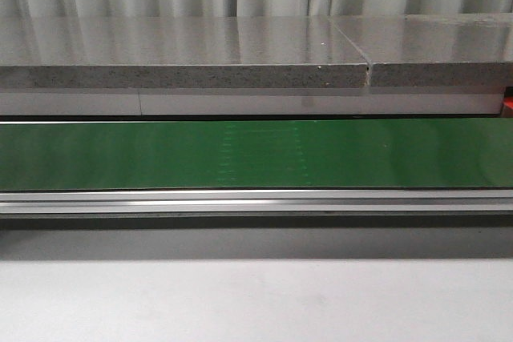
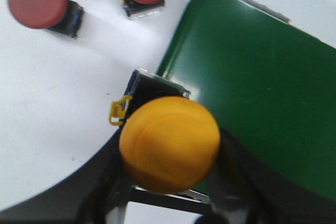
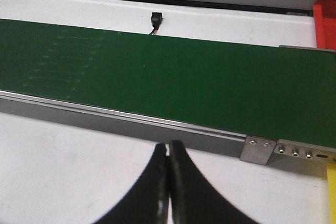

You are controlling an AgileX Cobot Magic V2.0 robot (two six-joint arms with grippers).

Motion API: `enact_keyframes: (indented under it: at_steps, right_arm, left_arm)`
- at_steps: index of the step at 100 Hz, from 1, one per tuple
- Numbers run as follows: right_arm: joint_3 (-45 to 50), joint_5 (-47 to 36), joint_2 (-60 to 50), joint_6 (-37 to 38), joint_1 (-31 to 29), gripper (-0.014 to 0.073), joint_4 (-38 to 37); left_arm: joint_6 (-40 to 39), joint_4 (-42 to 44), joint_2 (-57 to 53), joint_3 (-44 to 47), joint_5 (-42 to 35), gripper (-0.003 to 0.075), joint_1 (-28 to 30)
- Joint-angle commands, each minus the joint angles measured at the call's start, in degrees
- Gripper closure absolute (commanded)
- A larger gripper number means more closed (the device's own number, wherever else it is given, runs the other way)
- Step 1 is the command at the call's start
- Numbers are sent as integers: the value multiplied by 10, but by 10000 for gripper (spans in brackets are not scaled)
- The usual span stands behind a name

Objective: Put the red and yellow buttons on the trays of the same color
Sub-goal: 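Lift the yellow button with the left gripper toward the belt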

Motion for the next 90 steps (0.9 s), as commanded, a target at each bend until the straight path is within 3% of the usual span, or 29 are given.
enact_keyframes:
  at_steps: [1,27,37,49,56,90]
  right_arm:
    - [-15,-37,5,-5,0,659,1]
    - [-15,-37,5,-5,0,659,1]
    - [-15,-37,5,-5,0,659,1]
    - [-15,-37,5,-5,0,659,1]
    - [-15,-37,5,-5,0,659,1]
    - [-15,-37,5,-5,0,659,1]
  left_arm:
    - [3,-16,-16,-14,-4,638,-22]
    - [6,-37,3,-14,0,601,-37]
    - [6,-37,4,-14,1,472,-37]
    - [6,-37,4,-14,-4,246,-37]
    - [6,-45,4,-14,-3,168,-37]
    - [6,-73,-30,-14,-15,209,-37]
